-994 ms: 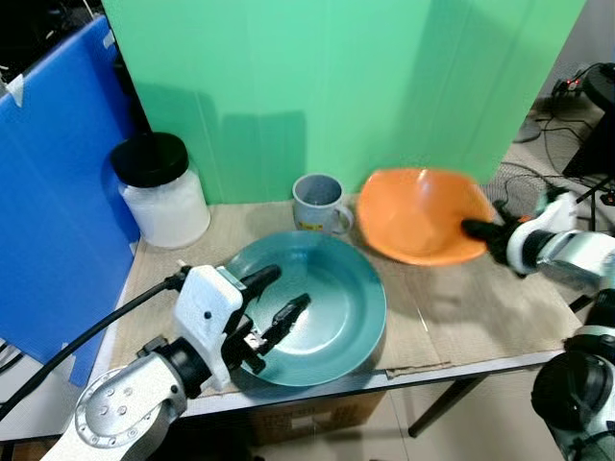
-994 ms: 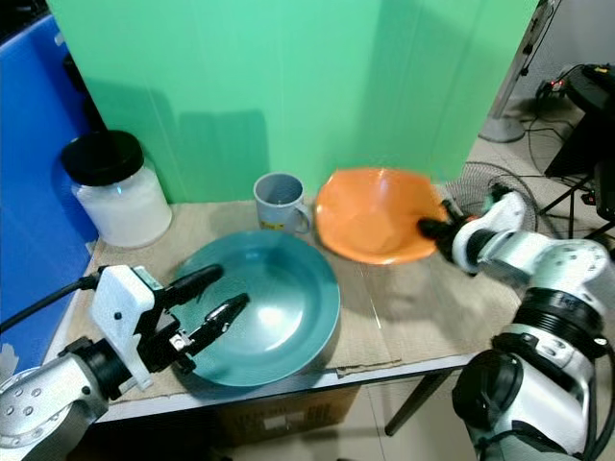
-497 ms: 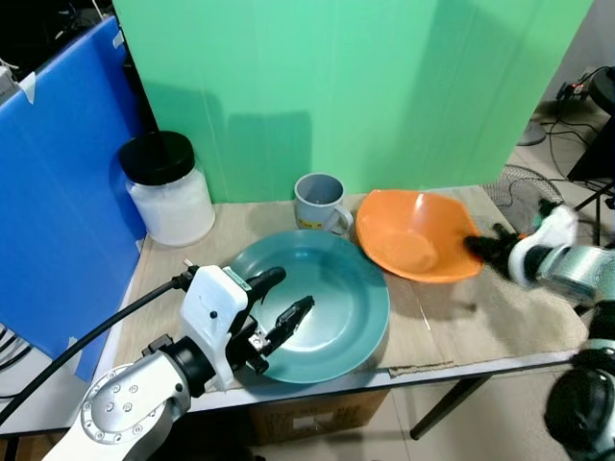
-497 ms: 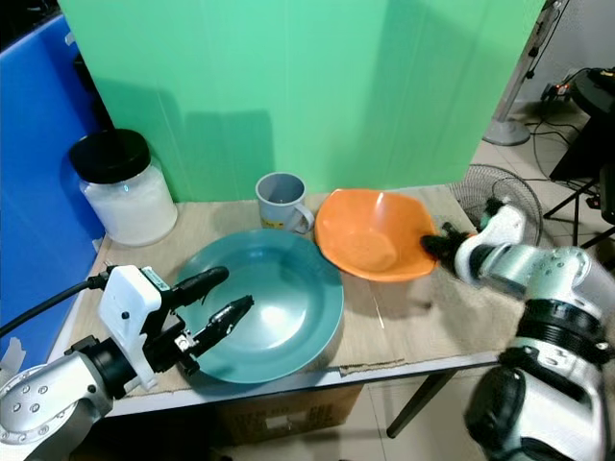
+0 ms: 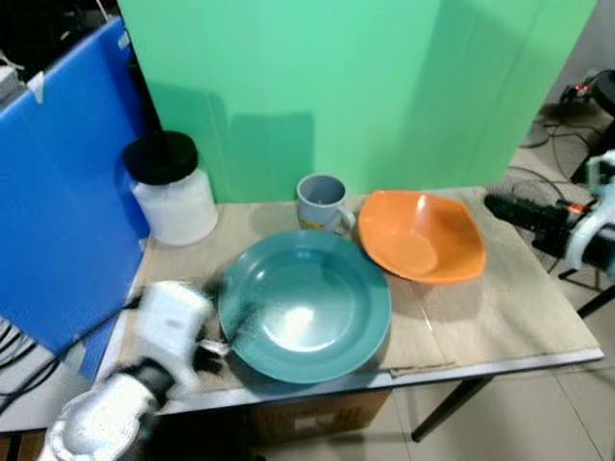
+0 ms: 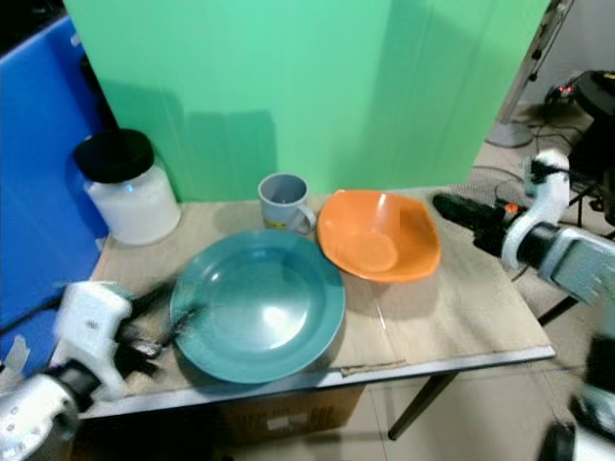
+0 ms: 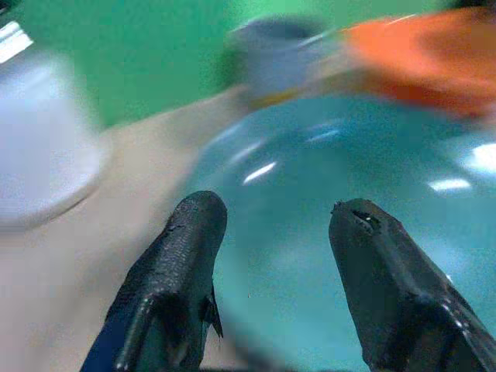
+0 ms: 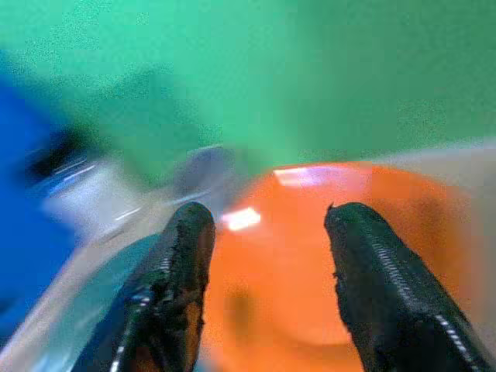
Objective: Setting the table
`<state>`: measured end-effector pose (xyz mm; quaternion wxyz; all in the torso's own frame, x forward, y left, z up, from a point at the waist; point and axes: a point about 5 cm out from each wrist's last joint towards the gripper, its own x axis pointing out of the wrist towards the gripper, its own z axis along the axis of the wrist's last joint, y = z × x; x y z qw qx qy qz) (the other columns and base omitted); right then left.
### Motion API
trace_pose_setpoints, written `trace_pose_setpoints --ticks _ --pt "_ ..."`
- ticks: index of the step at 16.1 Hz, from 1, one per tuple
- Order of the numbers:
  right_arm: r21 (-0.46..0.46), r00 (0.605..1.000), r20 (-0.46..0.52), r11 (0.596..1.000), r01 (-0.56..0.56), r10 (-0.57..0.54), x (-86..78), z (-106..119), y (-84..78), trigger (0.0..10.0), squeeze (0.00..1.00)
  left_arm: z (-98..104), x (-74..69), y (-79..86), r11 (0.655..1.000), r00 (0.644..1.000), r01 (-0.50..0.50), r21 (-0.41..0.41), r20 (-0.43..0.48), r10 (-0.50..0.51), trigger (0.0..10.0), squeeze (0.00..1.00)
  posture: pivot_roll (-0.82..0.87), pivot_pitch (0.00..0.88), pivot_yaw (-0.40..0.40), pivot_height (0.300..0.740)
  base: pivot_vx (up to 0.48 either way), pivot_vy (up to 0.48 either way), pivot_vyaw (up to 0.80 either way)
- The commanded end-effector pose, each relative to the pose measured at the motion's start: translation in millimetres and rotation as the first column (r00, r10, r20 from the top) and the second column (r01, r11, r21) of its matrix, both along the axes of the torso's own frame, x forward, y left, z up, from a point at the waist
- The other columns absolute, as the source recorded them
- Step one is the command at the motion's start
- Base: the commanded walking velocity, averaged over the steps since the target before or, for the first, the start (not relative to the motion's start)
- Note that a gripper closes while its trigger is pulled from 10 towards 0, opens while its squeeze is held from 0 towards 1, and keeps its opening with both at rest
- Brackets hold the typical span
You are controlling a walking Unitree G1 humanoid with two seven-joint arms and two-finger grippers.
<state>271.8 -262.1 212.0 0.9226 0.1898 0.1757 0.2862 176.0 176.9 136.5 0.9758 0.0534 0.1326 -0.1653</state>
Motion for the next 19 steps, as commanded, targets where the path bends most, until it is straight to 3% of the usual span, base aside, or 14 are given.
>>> trace_pose_setpoints --ticks 1,3,6,7,10,12,13,14,15,16,19 --pt "0.019 0.978 0.026 0.978 -0.209 0.208 -12.3 -1 27.0 10.0 1.00 -8 2.1 13.0 0.996 0.995 -0.093 -0.007 -0.043 0.093 10.0 1.00 -0.08 0.000 0.018 0.740 0.000 0.000 0.00" --pt "-0.011 0.950 0.026 0.950 -0.311 0.311 -20.7 -8 43.0 10.0 1.00 -12 4.0 20.7 0.990 0.989 -0.141 -0.027 -0.056 0.140 10.0 1.00 -0.08 0.000 0.018 0.740 0.000 0.000 0.00" --pt "-0.161 0.900 0.043 0.892 -0.423 0.434 -25.2 -25 72.0 10.0 1.00 -20 8.7 41.8 0.954 0.961 -0.271 -0.123 -0.094 0.261 10.0 1.00 -0.07 0.000 0.010 0.740 0.000 0.000 0.00" --pt "-0.186 0.891 0.040 0.880 -0.438 0.452 -26.0 -28 75.4 10.0 1.00 -22 9.7 42.4 0.951 0.962 -0.268 -0.154 -0.100 0.255 10.0 1.00 -0.07 0.000 0.001 0.740 0.000 0.000 0.00" --pt "-0.288 0.869 0.033 0.837 -0.464 0.493 -29.1 -45 86.6 10.0 1.00 -26 17.3 31.9 0.912 0.985 -0.159 -0.378 -0.123 0.121 10.0 1.00 -0.07 0.000 -0.008 0.740 0.000 0.000 0.00" --pt "-0.365 0.869 0.022 0.813 -0.454 0.495 -30.8 -56 88.2 10.0 1.00 -33 18.3 27.8 0.911 0.985 -0.111 -0.397 -0.164 0.049 10.0 1.00 -0.07 0.000 -0.011 0.740 0.000 0.000 0.00" --pt "-0.381 0.868 0.022 0.807 -0.451 0.496 -32.8 -59 88.5 10.0 1.00 -38 18.9 26.6 0.915 0.981 -0.105 -0.389 -0.191 0.032 10.0 0.34 -0.07 0.000 -0.011 0.740 0.000 0.000 0.00" --pt "-0.384 0.863 0.026 0.802 -0.457 0.504 -34.9 -60 88.9 10.0 0.58 -44 21.5 28.7 0.917 0.973 -0.132 -0.375 -0.225 0.048 10.0 0.00 -0.07 0.000 -0.010 0.740 0.000 0.000 0.00" --pt "-0.381 0.861 0.029 0.802 -0.460 0.508 -36.1 -60 89.4 10.0 0.00 -50 25.3 31.8 0.917 0.963 -0.174 -0.358 -0.258 0.082 10.0 0.00 -0.08 0.000 -0.009 0.740 0.000 0.000 0.00" --pt "-0.383 0.859 0.033 0.800 -0.462 0.512 -36.9 -61 89.9 10.0 0.00 -53 28.8 32.5 0.913 0.961 -0.185 -0.363 -0.263 0.090 10.0 0.00 -0.08 0.000 -0.006 0.740 0.000 0.000 0.00" --pt "-0.390 0.854 0.039 0.795 -0.465 0.519 -38.5 -65 89.9 10.0 0.00 -47 34.6 22.6 0.866 0.974 -0.120 -0.485 -0.225 0.010 10.0 0.00 -0.08 0.000 -0.010 0.740 0.000 0.000 0.00"
